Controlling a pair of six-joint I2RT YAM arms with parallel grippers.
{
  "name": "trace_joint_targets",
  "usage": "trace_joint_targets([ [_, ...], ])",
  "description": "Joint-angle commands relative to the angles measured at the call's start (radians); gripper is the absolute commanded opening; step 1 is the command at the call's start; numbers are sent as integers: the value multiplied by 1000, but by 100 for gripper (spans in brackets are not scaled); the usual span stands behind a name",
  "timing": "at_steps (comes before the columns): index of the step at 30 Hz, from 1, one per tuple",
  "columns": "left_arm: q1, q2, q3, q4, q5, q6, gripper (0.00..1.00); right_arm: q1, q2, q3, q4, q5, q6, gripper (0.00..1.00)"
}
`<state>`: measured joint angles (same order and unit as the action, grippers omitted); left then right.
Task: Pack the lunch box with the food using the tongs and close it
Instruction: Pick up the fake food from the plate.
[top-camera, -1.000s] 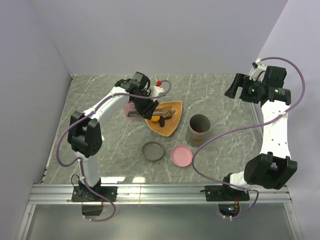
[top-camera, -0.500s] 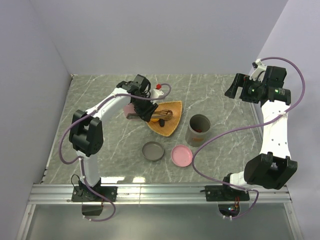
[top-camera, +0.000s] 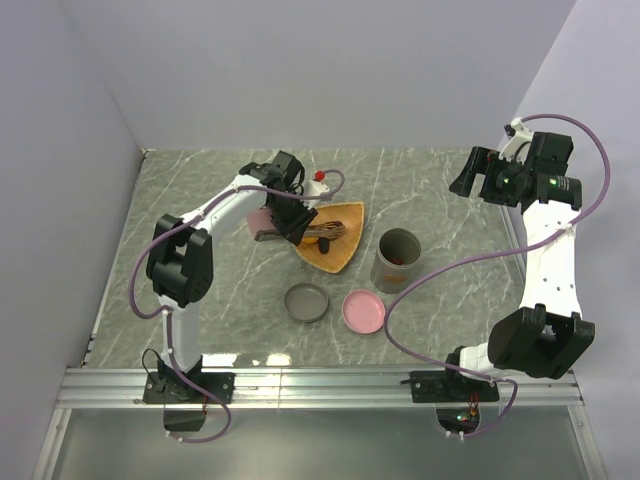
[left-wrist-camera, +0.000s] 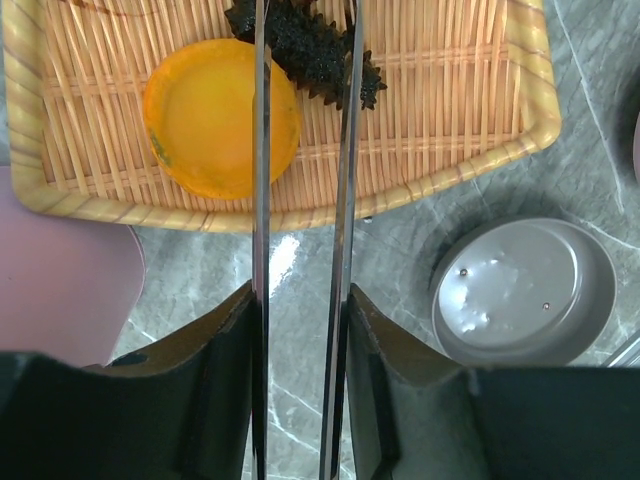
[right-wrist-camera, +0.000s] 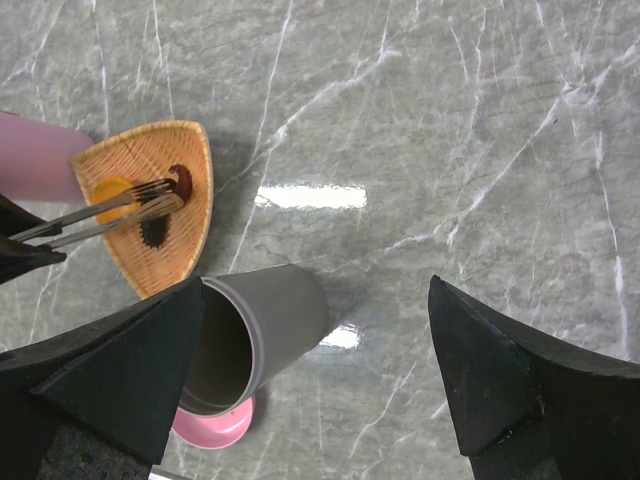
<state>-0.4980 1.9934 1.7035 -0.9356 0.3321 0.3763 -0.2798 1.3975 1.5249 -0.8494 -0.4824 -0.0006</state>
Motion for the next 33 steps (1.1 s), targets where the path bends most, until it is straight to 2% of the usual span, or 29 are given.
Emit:
trace_joint_targets([
  [1,-4,-10,33,-15,4,6,41,-7,-9,7,24,2,-6,100],
  [8,-2,-36,25,-22,10,9,26,-9,-6,14,21,1,-4,100],
  [15,-5,-79,94,-49,28,-5,10,-7,-6,17,23,-4,-1,100],
  [33,-37,-219,214,-68,103,-45,0,-9,-2,21,24,-13,-1,100],
])
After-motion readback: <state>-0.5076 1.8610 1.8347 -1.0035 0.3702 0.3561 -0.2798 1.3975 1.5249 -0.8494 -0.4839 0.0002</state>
